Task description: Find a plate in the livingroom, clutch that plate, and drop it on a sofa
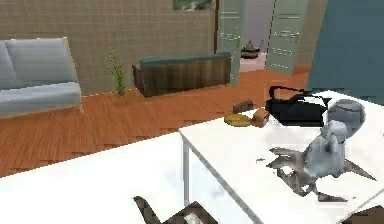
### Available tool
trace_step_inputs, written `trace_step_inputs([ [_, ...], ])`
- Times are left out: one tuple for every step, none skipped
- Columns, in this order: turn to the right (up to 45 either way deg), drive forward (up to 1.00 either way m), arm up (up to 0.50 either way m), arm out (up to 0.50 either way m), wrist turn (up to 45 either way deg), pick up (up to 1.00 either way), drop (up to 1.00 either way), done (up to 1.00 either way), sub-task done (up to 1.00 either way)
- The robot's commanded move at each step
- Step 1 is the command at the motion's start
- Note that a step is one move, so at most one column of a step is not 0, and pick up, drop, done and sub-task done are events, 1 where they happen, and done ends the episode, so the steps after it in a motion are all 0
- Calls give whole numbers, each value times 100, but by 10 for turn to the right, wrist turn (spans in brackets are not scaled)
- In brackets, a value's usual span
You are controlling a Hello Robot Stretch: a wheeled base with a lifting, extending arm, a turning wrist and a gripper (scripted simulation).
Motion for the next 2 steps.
trace_step_inputs([
  [-450,0,0,0,0,0,0,0,0],
  [-270,0,0,0,0,0,0,0,0],
])
